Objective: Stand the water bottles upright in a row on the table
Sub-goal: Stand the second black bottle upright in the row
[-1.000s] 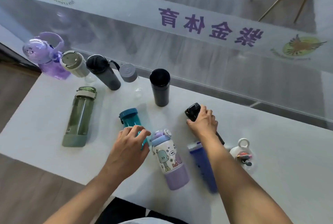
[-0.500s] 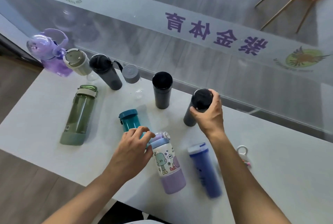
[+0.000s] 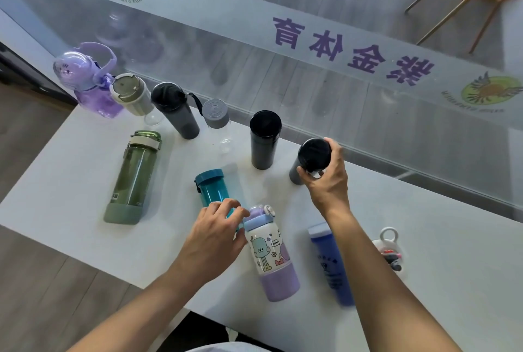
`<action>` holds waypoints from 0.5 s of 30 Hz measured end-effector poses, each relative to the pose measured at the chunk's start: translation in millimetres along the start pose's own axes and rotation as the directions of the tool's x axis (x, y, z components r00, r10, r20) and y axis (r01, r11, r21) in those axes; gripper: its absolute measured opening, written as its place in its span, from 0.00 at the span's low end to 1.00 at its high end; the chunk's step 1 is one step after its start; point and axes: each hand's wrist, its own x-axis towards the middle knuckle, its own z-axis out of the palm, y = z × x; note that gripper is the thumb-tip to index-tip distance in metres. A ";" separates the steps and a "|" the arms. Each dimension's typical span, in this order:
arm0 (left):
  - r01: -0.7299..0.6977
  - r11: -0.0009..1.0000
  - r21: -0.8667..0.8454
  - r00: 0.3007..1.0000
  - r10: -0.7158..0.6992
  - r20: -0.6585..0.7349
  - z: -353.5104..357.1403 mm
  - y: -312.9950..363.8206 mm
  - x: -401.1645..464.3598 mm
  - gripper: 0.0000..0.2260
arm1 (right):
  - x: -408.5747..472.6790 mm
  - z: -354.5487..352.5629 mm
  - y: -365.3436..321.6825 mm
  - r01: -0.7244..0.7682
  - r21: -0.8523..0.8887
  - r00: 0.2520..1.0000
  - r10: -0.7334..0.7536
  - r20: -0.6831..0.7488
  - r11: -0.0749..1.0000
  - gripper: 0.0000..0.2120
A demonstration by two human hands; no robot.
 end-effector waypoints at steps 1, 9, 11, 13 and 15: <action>0.000 1.000 0.002 1.000 0.000 -0.004 -0.5 -0.5 -0.4 0.11 | 1.0 0.9 0.0 0.004 0.003 1.000 -0.004 0.000 1.000 0.37; 0.005 1.000 0.007 1.000 -0.005 -0.017 -5.2 -3.4 0.4 0.12 | -4.0 1.6 -0.8 -0.009 -0.023 1.000 0.008 -0.018 1.000 0.36; 0.000 1.000 0.010 1.000 0.000 -0.026 -6.3 -3.4 0.7 0.12 | -4.5 1.5 -2.9 -0.028 -0.030 0.999 0.027 -0.016 0.999 0.38; -0.011 1.000 0.008 0.999 0.011 -0.033 -7.5 -3.3 0.8 0.12 | -5.8 0.3 -4.1 -0.074 -0.036 0.997 0.074 0.000 0.997 0.44; -0.030 1.000 0.008 0.999 0.031 -0.036 -8.2 -3.3 0.8 0.12 | -9.7 -3.5 -5.6 -0.147 -0.025 0.989 0.148 0.016 0.989 0.53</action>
